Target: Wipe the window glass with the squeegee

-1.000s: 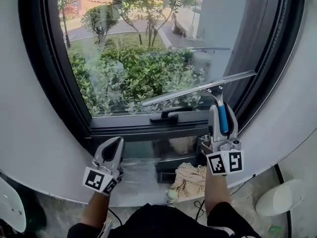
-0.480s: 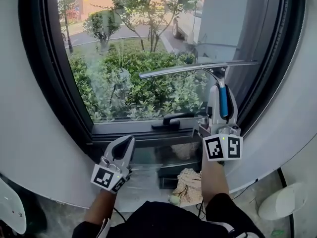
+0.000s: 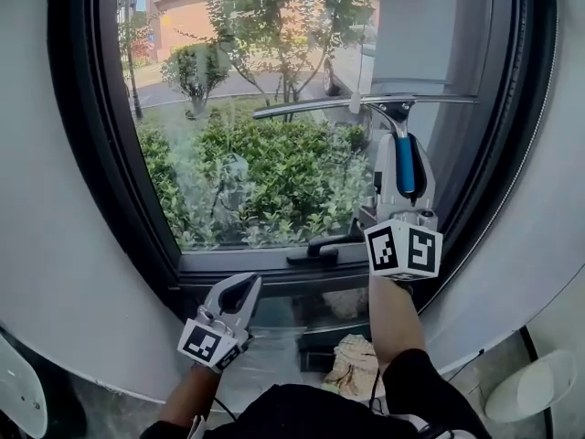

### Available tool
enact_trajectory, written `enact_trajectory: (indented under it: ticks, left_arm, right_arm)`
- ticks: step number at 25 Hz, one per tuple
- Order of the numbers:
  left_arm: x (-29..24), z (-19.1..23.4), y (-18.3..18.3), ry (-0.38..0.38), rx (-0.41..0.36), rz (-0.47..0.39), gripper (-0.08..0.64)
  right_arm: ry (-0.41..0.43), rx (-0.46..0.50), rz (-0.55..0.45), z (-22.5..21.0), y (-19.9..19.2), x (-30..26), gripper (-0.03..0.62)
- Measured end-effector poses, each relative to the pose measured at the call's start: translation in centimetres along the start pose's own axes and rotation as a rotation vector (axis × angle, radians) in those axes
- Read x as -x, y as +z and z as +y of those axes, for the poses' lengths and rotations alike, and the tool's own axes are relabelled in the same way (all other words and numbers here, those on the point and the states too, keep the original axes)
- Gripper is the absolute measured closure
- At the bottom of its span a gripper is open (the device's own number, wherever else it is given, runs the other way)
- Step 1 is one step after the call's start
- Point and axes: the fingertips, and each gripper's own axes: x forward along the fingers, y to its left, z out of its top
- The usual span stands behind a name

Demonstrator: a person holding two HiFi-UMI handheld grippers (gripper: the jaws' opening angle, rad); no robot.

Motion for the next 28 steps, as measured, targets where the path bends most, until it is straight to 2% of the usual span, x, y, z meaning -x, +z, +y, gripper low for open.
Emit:
enact_trajectory:
  ticks: [9,13,17,23,25,28]
  left_arm:
    - [-0.4,0.3,0.1,-0.027,-0.016,0.005,0.558]
    - [-1.2,-0.2,1.0,-0.044,-0.007,-0.035,0.558]
    - [-1.1,-0.2,-0.4,-0.052,-0.011,0.006,0.558]
    - [-1.7,0.2,0.6,-0.048,-0.003,-0.013,0.558]
    - [-1.7,0.4,-0.3,-0.052,-0.014,0.0,0.558]
    - [-2.3,0.0,0.6,-0.053,0.002,-0.021,0.558]
  right_arm:
    - [-0.068,0.003,-0.111,-0.9,2.2,-4.2,0.46]
    - [-0.086,0.022,-0.142,-1.2,3.1,-6.4,0.46]
    - [-0.114,-0.043,-0.167,-2.2,3.4,-7.5,0.46]
    - [-0.096,-0.025,-0.19,-1.7,3.6,-8.1,0.46]
    - [-0.095,-0.045,-0.182,-1.8,3.1,-8.2,0.46]
    - [-0.095,-0.063,-0.173,-2.0,2.3,-8.0,0.46]
